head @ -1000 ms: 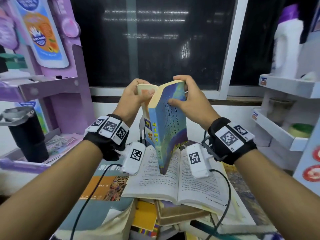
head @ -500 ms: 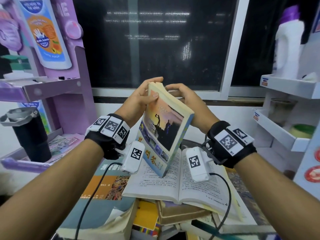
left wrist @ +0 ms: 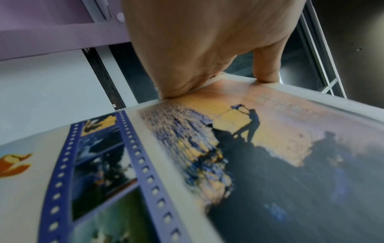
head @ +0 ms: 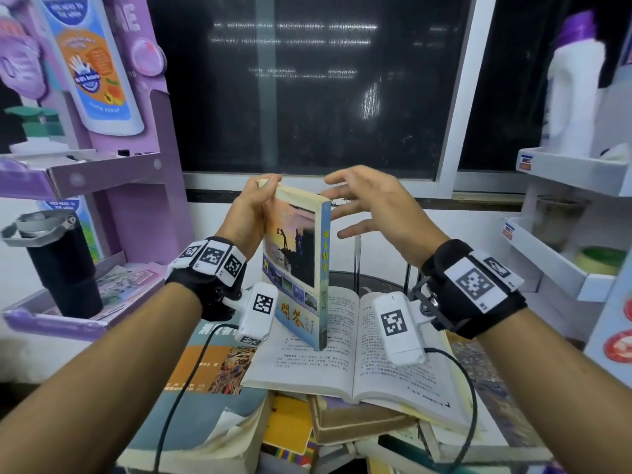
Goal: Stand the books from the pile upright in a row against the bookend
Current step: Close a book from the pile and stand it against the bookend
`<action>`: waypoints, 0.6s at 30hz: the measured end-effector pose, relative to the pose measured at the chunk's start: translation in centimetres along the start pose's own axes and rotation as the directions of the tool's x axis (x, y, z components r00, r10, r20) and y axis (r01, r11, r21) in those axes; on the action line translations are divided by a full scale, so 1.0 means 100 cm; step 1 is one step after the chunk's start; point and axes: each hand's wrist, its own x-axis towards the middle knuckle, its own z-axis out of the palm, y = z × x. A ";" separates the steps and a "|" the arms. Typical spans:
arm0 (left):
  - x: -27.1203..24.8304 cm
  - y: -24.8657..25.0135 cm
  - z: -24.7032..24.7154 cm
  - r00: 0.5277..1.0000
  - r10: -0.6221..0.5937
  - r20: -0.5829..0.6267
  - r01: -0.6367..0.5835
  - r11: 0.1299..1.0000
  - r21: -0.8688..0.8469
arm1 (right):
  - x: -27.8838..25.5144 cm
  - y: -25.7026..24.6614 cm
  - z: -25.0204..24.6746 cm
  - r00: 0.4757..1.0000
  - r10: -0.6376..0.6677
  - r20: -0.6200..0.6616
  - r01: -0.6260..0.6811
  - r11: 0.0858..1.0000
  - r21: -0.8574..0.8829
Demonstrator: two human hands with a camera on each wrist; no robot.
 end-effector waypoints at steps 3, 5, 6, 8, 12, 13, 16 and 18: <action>0.001 -0.005 -0.004 0.999 -0.018 -0.041 0.017 0.999 -0.035 | -0.002 -0.011 0.004 0.999 0.024 0.031 -0.025 0.999 0.027; 0.002 -0.007 -0.006 0.997 -0.025 -0.067 0.021 0.998 -0.058 | -0.004 -0.016 0.009 0.997 0.032 0.065 -0.027 0.997 -0.078; 0.002 -0.009 -0.007 0.997 -0.026 -0.074 0.021 0.997 -0.073 | -0.005 -0.017 0.013 0.996 0.036 0.076 -0.026 0.990 -0.136; 0.003 -0.010 -0.007 0.996 -0.026 -0.081 0.019 0.996 -0.084 | -0.005 -0.019 0.020 0.996 0.031 0.087 -0.008 0.968 -0.249; 0.005 -0.007 -0.002 0.995 -0.018 -0.102 0.008 0.996 -0.089 | -0.001 -0.015 0.032 0.996 0.020 0.085 0.013 0.929 -0.370; 0.006 -0.006 0.000 0.994 -0.011 -0.108 0.001 0.996 -0.092 | 0.000 -0.015 0.033 0.997 0.015 0.076 0.014 0.928 -0.372; 0.008 -0.004 0.002 0.993 0.001 -0.121 -0.013 0.995 -0.099 | 0.004 -0.014 0.032 0.999 -0.007 0.048 0.024 0.933 -0.358; 0.010 -0.004 0.004 0.992 0.006 -0.122 -0.018 0.995 -0.099 | 0.006 -0.014 0.030 0.999 -0.016 0.042 0.030 0.933 -0.360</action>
